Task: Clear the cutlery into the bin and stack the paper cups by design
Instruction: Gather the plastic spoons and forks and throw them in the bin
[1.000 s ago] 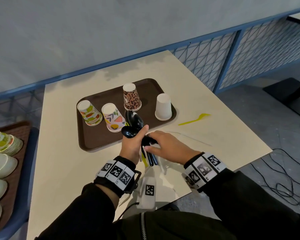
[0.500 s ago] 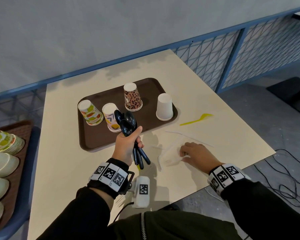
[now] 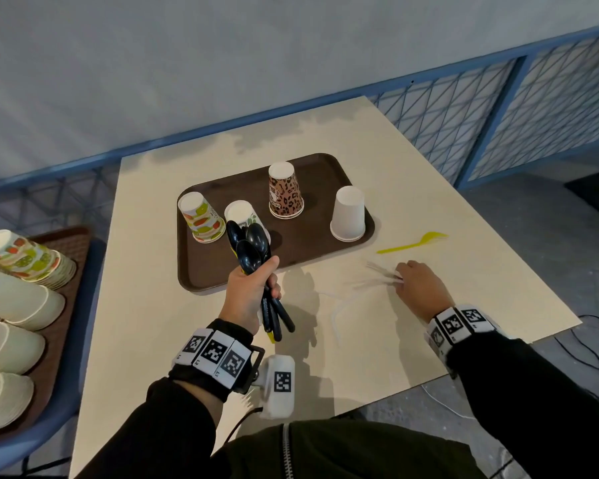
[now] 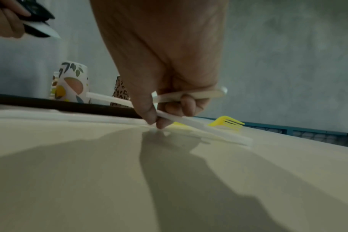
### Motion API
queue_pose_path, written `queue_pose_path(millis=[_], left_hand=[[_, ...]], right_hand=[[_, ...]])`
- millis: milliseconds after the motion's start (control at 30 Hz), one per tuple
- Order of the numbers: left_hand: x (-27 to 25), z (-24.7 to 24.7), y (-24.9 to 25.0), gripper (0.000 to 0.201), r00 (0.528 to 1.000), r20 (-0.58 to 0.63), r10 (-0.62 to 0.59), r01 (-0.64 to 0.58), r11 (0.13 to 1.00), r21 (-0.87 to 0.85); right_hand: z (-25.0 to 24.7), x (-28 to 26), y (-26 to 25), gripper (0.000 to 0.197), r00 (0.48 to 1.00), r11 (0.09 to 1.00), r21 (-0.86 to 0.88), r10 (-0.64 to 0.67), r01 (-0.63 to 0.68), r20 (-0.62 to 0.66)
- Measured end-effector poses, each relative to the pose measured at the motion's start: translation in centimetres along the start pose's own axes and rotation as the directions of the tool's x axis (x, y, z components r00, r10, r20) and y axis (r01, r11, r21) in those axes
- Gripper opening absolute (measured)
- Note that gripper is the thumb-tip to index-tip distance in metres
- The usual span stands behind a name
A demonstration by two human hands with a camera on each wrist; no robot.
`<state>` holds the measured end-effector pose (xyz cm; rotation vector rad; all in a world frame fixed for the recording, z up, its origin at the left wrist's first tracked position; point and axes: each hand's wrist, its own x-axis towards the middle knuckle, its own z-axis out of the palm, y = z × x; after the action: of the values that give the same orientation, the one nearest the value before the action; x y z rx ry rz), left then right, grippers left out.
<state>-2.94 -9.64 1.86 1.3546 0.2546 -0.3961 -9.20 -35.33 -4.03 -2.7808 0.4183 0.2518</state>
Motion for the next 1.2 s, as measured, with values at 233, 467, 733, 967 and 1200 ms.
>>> queue_pose_path(millis=[233, 467, 733, 967, 1200], left_hand=[[-0.3, -0.8, -0.1, 0.017, 0.999, -0.049, 0.003, -0.005, 1.000, -0.022], [-0.5, -0.9, 0.3, 0.016, 0.999, -0.047, 0.026, -0.024, 0.999, 0.029], [-0.7, -1.1, 0.5, 0.016, 0.999, -0.054, 0.003, -0.002, 1.000, 0.019], [-0.7, -0.5, 0.3, 0.016, 0.999, -0.038, 0.001, 0.001, 0.999, 0.040], [-0.6, -0.8, 0.5, 0.015, 0.998, -0.055, 0.012, -0.011, 1.000, 0.026]], right_hand=[[-2.1, 0.2, -1.5, 0.026, 0.991, 0.991, 0.030, -0.133, 0.134, -0.029], [0.0, 0.3, -4.1, 0.031, 0.904, 0.917, 0.019, -0.397, 0.400, 0.159], [-0.4, 0.6, -3.1, 0.027, 0.916, 0.931, 0.042, -0.364, 0.362, 0.169], [-2.9, 2.6, -0.8, 0.020, 0.979, 0.929, 0.369, 0.085, -0.010, -0.187], [-2.3, 5.4, 2.2, 0.031, 0.955, 0.919, 0.282, 0.296, -0.277, -0.026]])
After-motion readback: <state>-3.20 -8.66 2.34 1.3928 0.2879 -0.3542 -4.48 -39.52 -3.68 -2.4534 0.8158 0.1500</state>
